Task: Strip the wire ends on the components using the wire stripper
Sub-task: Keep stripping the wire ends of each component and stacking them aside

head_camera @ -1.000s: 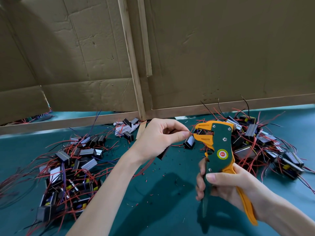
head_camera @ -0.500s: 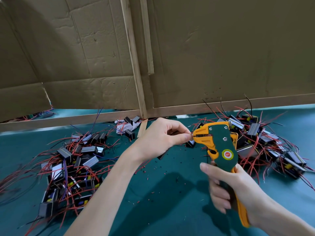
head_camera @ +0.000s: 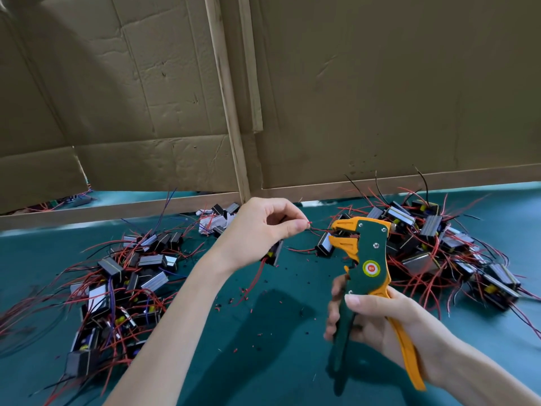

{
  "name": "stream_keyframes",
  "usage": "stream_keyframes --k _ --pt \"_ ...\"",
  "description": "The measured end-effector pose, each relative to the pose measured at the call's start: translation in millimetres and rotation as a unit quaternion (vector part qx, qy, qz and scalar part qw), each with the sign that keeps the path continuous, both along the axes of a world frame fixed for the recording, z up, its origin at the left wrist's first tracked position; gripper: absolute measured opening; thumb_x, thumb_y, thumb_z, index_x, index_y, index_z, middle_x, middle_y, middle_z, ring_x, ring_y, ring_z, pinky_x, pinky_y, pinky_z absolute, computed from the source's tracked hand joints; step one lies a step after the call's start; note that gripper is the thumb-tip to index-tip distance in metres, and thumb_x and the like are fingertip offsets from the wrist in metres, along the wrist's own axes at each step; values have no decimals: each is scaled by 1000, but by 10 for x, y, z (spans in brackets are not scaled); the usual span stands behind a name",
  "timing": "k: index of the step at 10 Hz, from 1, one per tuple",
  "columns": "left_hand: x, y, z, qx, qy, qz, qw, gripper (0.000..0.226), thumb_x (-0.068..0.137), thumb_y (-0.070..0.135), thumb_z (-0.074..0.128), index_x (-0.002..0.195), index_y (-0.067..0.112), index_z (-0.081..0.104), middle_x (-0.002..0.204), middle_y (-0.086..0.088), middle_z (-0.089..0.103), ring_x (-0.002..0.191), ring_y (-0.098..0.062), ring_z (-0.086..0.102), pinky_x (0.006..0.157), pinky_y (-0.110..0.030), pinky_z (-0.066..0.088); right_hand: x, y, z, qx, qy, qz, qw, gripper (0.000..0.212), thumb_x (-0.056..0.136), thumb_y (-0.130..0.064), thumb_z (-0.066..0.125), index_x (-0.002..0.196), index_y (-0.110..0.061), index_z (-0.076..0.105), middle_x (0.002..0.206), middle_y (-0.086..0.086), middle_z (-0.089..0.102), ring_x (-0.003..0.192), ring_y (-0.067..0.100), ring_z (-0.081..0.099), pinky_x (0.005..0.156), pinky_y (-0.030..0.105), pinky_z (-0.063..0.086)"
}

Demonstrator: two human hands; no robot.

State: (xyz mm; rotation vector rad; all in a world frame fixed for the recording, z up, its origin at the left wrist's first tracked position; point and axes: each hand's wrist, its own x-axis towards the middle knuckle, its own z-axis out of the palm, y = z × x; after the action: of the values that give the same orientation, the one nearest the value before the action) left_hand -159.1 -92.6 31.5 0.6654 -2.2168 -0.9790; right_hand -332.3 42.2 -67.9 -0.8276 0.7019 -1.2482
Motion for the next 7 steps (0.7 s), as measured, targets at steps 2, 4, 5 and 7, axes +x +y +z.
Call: stream_keyframes --k 2,4,5,7 --pt "-552 140 180 -165 131 89 974 5 83 6 71 83 10 74 76 5 66 66 3 52 65 -6 36 -2 -61 -27 103 -53 -50 992 44 48 -8 92 86 -2 70 80 23 59 72 40 62 75 50 55" --pt "-1412 368 246 -79 161 -5 984 14 89 -2 62 101 -1 70 101 -14 71 92 -21 65 85 -22 48 -13 -32 63 128 -89 -73 985 52 32 -2 93 79 1 70 77 23 59 66 39 64 67 50 58" --pt "-1419 441 191 -6 13 -138 990 39 93 -11 46 126 5 61 141 -15 51 121 -27 57 108 -31 40 -23 -40 61 127 -94 -71 985 54 31 -1 93 79 2 70 77 23 59 66 39 64 67 50 58" --pt "-517 178 244 36 -51 -136 989 38 94 -8 49 129 4 56 129 -1 57 107 -5 58 91 -11 46 -34 -90 -4 133 -92 -65 985 49 34 -5 94 77 -2 71 76 22 60 68 39 64 69 49 57"
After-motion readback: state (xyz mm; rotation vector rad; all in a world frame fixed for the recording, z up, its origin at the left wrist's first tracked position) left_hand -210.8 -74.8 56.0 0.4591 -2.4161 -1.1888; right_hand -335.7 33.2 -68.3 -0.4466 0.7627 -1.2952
